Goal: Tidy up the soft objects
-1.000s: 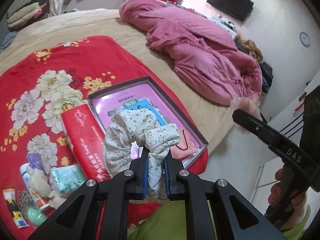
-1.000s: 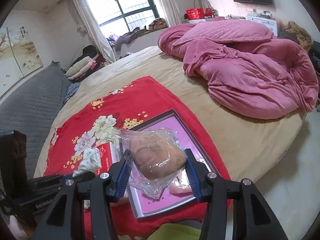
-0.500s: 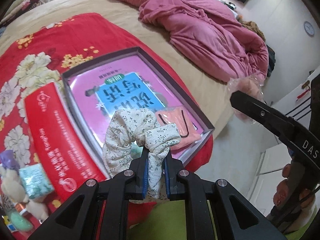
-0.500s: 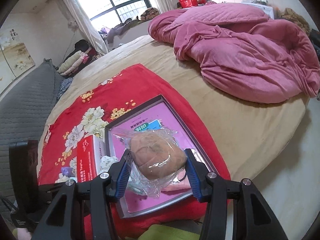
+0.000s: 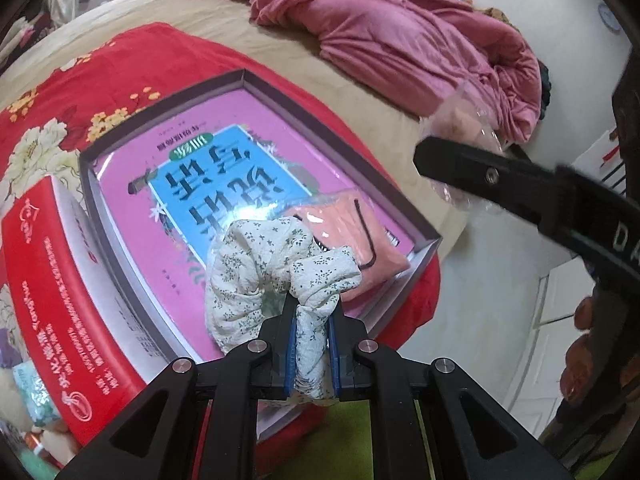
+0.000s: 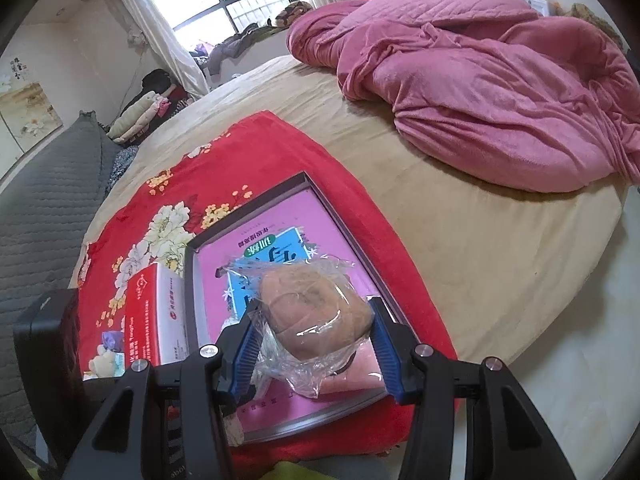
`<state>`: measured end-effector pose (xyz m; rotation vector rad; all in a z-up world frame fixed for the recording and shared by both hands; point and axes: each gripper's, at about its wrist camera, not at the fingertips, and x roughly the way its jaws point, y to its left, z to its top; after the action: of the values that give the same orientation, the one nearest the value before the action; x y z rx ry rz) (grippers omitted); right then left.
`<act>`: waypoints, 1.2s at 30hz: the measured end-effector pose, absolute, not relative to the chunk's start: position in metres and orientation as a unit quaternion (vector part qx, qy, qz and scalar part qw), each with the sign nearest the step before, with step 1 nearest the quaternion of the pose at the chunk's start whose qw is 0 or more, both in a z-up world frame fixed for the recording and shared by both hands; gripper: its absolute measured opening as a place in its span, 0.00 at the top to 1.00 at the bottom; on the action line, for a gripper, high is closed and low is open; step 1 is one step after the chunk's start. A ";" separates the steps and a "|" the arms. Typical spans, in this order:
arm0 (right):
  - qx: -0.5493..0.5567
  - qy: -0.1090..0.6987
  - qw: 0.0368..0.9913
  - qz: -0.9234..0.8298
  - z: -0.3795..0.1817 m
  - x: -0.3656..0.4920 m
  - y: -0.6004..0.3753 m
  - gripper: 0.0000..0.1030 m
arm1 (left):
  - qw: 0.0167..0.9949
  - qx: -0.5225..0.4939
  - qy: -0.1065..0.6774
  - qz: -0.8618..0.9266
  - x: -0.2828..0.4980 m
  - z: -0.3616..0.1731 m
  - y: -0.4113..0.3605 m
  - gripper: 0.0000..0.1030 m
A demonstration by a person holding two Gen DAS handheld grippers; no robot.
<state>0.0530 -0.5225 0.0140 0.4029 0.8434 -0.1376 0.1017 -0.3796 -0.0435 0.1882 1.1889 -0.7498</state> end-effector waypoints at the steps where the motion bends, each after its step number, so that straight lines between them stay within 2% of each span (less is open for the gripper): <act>1: 0.194 0.408 0.890 -0.067 0.012 0.054 -0.523 0.50 | 0.758 0.090 0.547 -0.344 0.102 -0.046 -0.379 0.88; 31: 0.117 0.480 0.862 -0.111 -0.052 0.083 -0.521 0.48 | 0.745 0.086 0.570 -0.334 0.108 -0.074 -0.373 0.88; 36: 0.108 0.467 0.872 -0.102 -0.049 0.083 -0.519 0.39 | 0.748 0.085 0.569 -0.331 0.109 -0.075 -0.372 0.87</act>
<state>0.0829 -0.5187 -0.0489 0.2265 0.9759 -0.2127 0.1090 -0.3720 -0.0746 0.1870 1.2443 -0.7240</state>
